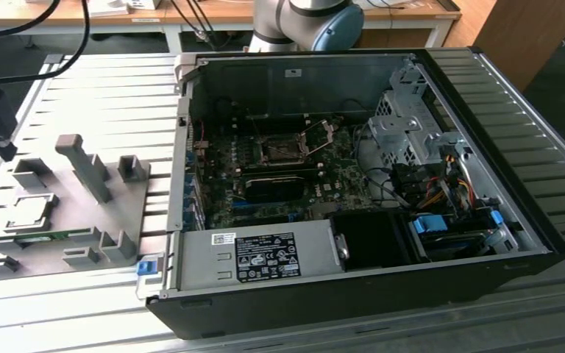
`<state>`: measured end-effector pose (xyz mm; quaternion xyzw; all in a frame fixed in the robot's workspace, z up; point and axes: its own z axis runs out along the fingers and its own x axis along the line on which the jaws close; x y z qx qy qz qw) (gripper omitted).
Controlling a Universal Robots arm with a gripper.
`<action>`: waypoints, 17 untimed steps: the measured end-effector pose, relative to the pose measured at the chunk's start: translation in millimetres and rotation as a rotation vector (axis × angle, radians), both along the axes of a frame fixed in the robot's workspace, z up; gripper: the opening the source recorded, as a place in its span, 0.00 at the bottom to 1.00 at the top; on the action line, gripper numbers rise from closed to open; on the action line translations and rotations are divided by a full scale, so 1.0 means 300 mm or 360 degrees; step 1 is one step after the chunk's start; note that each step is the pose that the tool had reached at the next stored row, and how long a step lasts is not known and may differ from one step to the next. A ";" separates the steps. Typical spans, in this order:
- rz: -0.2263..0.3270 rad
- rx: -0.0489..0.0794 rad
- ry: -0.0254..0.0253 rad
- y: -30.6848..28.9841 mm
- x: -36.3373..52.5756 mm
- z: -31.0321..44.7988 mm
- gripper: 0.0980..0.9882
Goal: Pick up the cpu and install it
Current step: 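Pick up the cpu and move it towards the insertion slot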
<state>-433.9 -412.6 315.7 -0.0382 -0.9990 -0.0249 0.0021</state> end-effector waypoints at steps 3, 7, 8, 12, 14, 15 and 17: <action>0.0000 0.0000 0.00014 0.000 0.000 -0.006 0.55; 0.0000 0.0000 0.00017 -0.007 -0.001 -0.024 0.55; 0.0000 0.0000 0.00015 -0.010 -0.002 -0.031 0.55; 0.0000 0.0000 0.00015 -0.014 -0.007 -0.055 0.55; 0.0002 0.0000 0.00018 -0.014 -0.016 -0.067 0.55; 0.0008 0.0000 0.00016 -0.014 -0.023 -0.073 0.55; 0.0025 0.0000 0.00014 -0.014 -0.035 -0.085 0.55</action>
